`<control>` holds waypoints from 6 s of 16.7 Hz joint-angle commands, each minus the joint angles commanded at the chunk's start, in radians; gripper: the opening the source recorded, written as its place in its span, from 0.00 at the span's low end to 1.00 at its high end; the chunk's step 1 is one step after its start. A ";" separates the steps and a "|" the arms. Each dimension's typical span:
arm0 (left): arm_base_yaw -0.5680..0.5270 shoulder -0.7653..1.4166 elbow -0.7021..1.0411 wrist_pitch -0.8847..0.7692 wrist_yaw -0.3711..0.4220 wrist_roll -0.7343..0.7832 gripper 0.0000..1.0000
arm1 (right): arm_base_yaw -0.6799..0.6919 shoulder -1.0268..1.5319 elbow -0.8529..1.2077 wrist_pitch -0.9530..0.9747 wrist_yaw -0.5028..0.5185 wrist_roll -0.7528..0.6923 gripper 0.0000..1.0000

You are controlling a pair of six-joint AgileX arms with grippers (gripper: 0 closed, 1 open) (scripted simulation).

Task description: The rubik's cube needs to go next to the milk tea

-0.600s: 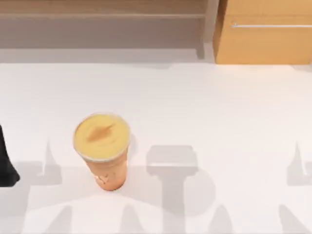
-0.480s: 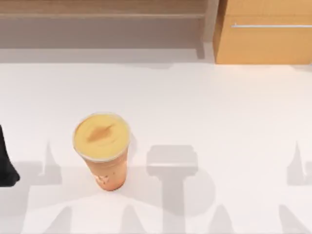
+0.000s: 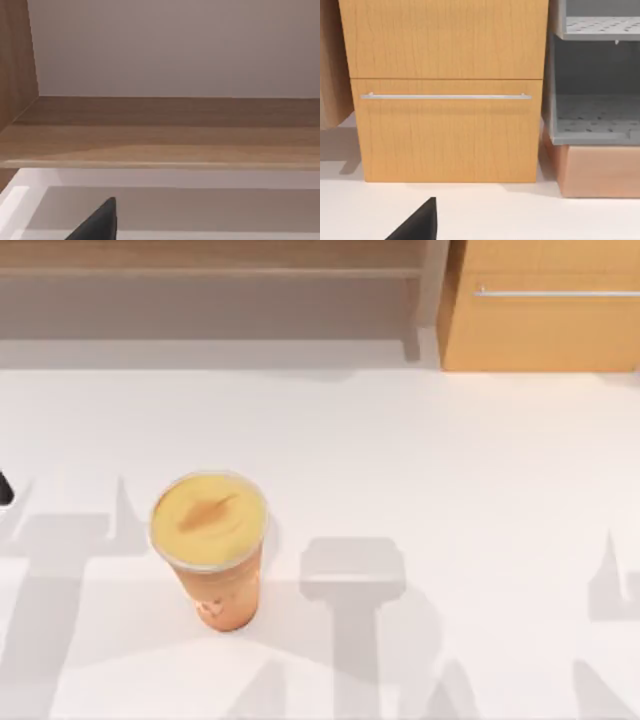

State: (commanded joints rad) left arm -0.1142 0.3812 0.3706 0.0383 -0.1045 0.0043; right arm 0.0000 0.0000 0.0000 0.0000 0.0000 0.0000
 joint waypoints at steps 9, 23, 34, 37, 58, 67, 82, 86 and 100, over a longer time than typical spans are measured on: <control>-0.217 0.893 0.793 0.073 -0.199 0.008 1.00 | 0.000 0.000 0.000 0.000 0.000 0.000 1.00; -0.329 1.330 1.196 0.110 -0.302 0.012 1.00 | 0.000 0.000 0.000 0.000 0.000 0.000 1.00; -0.280 1.556 1.483 0.051 -0.248 0.011 1.00 | 0.000 0.000 0.000 0.000 0.000 0.000 1.00; -0.280 1.556 1.483 0.051 -0.248 0.011 1.00 | 0.000 0.000 0.000 0.000 0.000 0.000 1.00; -0.280 1.556 1.483 0.051 -0.248 0.011 0.00 | 0.000 0.000 0.000 0.000 0.000 0.000 1.00; -0.283 1.559 1.532 0.009 -0.249 0.014 0.00 | 0.000 0.000 0.000 0.000 0.000 0.000 1.00; -0.060 1.091 1.182 -0.826 0.124 -0.042 0.00 | 0.000 0.000 0.000 0.000 0.000 0.000 1.00; -0.016 1.106 0.963 -1.005 0.151 -0.077 0.00 | 0.000 0.000 0.000 0.000 0.000 0.000 1.00; -0.011 1.237 0.725 -1.075 0.116 -0.112 0.00 | 0.000 0.000 0.000 0.000 0.000 0.000 1.00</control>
State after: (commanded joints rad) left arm -0.1254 1.6179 1.0953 -1.0364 0.0112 -0.1078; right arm 0.0000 0.0000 0.0000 0.0000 0.0000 0.0000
